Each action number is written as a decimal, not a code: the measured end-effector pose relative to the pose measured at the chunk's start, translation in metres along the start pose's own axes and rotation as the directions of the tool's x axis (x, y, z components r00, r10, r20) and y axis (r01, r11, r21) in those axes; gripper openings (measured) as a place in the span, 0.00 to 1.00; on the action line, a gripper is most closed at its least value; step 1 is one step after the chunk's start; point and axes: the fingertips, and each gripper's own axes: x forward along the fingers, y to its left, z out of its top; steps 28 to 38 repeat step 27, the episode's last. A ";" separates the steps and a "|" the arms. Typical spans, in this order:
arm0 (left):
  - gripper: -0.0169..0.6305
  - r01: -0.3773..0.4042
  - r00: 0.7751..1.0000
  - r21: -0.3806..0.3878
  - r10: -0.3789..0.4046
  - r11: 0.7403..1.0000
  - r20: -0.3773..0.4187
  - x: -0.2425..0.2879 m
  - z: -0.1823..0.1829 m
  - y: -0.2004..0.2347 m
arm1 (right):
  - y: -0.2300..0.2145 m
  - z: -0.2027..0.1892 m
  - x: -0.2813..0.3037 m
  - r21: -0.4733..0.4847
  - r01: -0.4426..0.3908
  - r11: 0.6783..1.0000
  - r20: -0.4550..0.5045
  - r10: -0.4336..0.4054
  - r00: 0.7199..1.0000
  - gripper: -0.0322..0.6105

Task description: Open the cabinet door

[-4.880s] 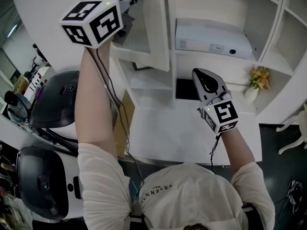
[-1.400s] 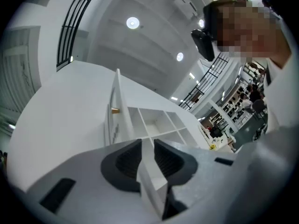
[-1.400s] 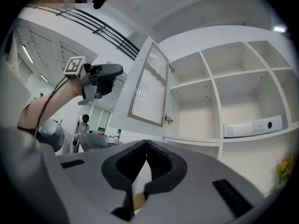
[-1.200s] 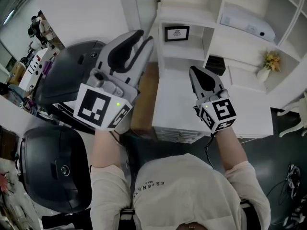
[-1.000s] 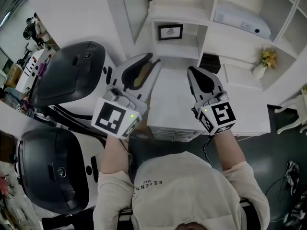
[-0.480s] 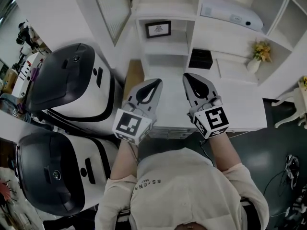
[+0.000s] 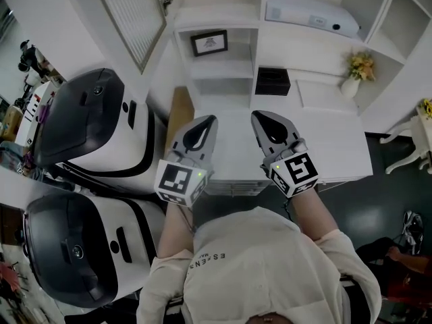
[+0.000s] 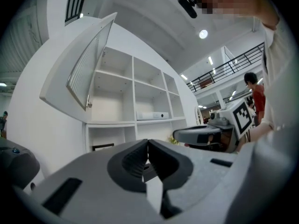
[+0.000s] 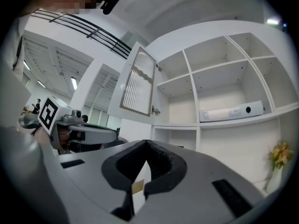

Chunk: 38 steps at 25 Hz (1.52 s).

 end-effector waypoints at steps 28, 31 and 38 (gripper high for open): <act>0.03 0.033 0.999 0.043 -0.032 0.999 -0.031 -0.013 -0.002 -0.007 | 0.009 -0.008 -0.011 -0.003 -0.070 0.998 -0.012 0.070 0.997 0.07; 0.03 0.033 0.999 0.043 -0.032 0.999 -0.031 -0.013 -0.002 -0.007 | 0.009 -0.008 -0.011 -0.003 -0.070 0.998 -0.012 0.070 0.997 0.07; 0.03 0.033 0.999 0.043 -0.032 0.999 -0.031 -0.013 -0.002 -0.007 | 0.009 -0.008 -0.011 -0.003 -0.070 0.998 -0.012 0.070 0.997 0.07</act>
